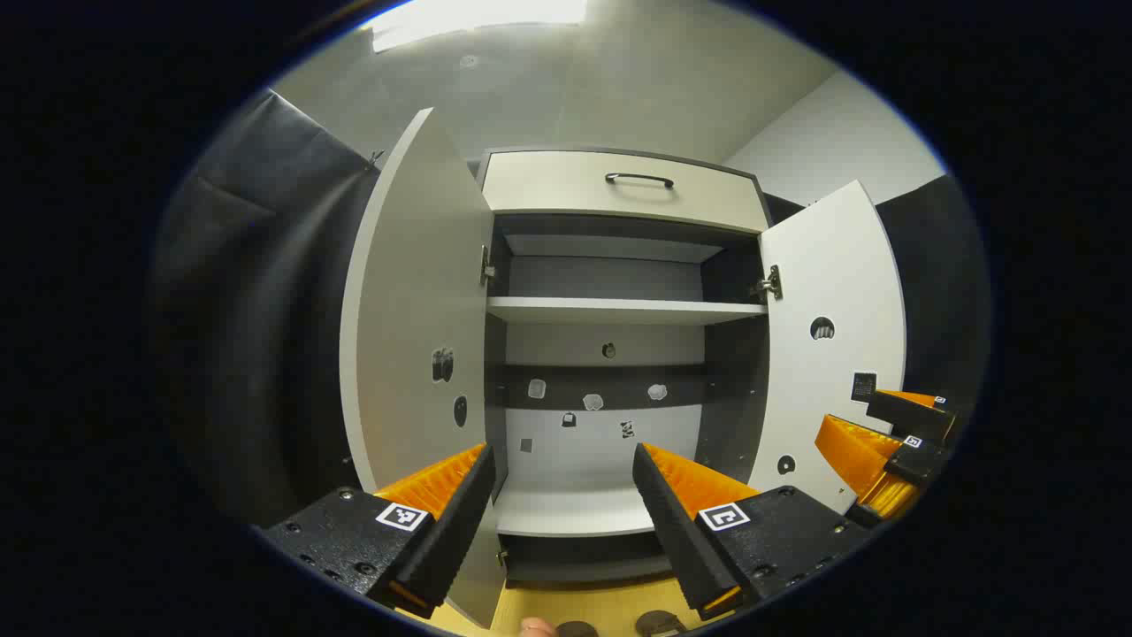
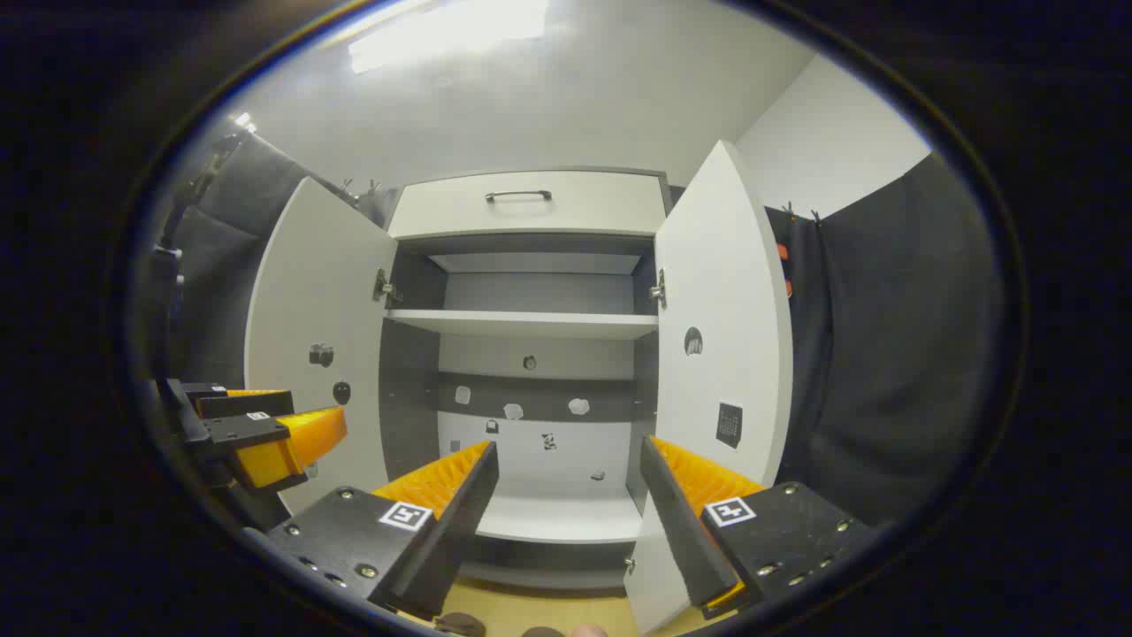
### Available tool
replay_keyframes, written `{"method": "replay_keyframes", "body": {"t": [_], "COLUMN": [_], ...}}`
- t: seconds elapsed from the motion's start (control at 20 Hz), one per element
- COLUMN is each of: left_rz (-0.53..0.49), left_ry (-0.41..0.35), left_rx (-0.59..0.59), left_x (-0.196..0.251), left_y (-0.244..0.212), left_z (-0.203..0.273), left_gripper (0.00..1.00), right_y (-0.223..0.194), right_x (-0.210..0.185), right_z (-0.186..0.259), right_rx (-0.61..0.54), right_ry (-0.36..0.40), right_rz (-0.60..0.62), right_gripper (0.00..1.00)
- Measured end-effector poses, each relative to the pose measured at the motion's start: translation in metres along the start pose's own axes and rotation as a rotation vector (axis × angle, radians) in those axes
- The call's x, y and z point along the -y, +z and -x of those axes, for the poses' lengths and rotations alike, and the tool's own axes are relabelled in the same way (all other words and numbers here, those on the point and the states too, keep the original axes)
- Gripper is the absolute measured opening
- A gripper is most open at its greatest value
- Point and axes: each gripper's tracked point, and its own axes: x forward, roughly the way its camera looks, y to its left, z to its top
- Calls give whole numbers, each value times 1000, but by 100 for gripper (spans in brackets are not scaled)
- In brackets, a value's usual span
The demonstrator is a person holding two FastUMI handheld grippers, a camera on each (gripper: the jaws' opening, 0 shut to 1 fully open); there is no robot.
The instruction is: Grab one shoe with the right hand and put it into the shoe cabinet, grab the other shoe with the left hand and put it into the shoe cabinet; then close the right door with the right hand and the left door with the left hand.
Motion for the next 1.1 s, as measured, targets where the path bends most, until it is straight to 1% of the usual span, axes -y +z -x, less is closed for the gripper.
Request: {"method": "replay_keyframes", "body": {"t": [0.15, 0.75, 0.8, 0.85, 1.1], "left_rz": [-3, -10, -8, -6, -21], "left_ry": [11, 51, 55, 60, 97], "left_rx": [1, -3, -2, -1, -11], "left_x": [-3, -14, -15, -17, -35], "left_y": [0, 1, 2, 2, 1], "left_z": [1, 1, 0, 1, 2], "left_gripper": [96, 95, 93, 95, 96], "right_y": [-2, -27, -38, -55, -163], "right_x": [-4, -11, -15, -20, -35], "right_z": [-1, -10, -12, -13, -5], "right_rx": [-5, -36, -52, -83, -268], "right_ry": [7, 32, 39, 48, 75], "right_rz": [-8, -17, -22, -28, -52], "right_gripper": [96, 96, 96, 96, 95]}}
